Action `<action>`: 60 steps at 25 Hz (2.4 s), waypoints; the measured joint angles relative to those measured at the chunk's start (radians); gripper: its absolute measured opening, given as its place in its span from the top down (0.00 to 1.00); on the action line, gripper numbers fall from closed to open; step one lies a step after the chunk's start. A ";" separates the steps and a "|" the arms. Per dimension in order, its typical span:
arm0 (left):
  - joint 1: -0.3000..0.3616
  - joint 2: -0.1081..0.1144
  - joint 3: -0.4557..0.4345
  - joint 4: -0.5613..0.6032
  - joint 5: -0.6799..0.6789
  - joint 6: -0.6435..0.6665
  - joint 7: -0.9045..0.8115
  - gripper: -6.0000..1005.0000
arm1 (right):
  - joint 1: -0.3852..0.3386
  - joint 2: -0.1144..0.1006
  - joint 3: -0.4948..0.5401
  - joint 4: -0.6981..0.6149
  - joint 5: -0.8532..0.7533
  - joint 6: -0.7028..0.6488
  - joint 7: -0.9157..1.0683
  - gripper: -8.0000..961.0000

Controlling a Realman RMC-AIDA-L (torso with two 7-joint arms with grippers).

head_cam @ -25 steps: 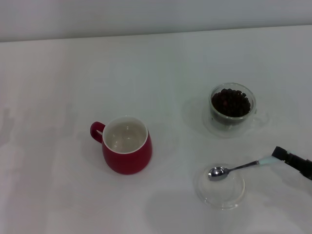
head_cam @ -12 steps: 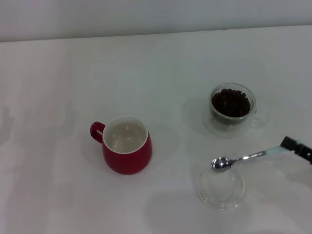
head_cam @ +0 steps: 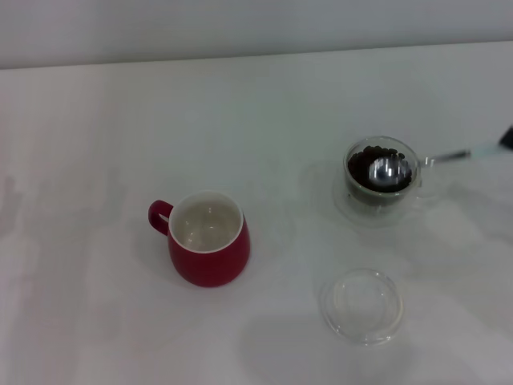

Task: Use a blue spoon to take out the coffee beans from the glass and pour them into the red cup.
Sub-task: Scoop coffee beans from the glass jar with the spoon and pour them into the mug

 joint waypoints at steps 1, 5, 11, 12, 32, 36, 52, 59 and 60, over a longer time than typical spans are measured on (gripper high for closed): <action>0.000 0.000 0.000 0.000 0.000 0.000 0.000 0.11 | 0.015 -0.006 0.000 0.000 0.008 -0.002 -0.009 0.84; 0.001 0.000 0.000 0.000 0.000 -0.002 -0.001 0.11 | 0.067 -0.028 0.000 0.001 0.040 0.013 -0.050 0.84; -0.003 0.000 0.000 0.000 0.000 -0.029 -0.001 0.11 | 0.119 -0.041 -0.008 0.004 0.050 0.046 -0.226 0.84; -0.005 0.000 0.000 0.000 0.001 -0.035 -0.001 0.11 | 0.124 -0.041 -0.009 0.004 0.050 0.051 -0.260 0.84; -0.019 0.003 0.000 0.000 0.000 -0.049 -0.001 0.11 | 0.127 -0.010 -0.082 0.089 0.042 0.108 -0.483 0.83; -0.019 0.003 0.000 -0.002 0.000 -0.049 -0.001 0.11 | 0.126 -0.001 -0.090 0.092 0.037 0.123 -0.497 0.84; -0.019 0.001 0.000 -0.002 0.000 -0.049 -0.001 0.11 | 0.138 0.008 -0.134 0.093 0.037 0.168 -0.377 0.84; -0.029 0.001 0.000 -0.008 0.000 -0.048 0.000 0.11 | 0.145 0.000 -0.156 0.093 0.038 0.214 -0.268 0.84; -0.029 0.001 0.000 -0.009 -0.001 -0.047 0.001 0.11 | 0.146 -0.001 -0.157 0.093 0.038 0.220 -0.250 0.84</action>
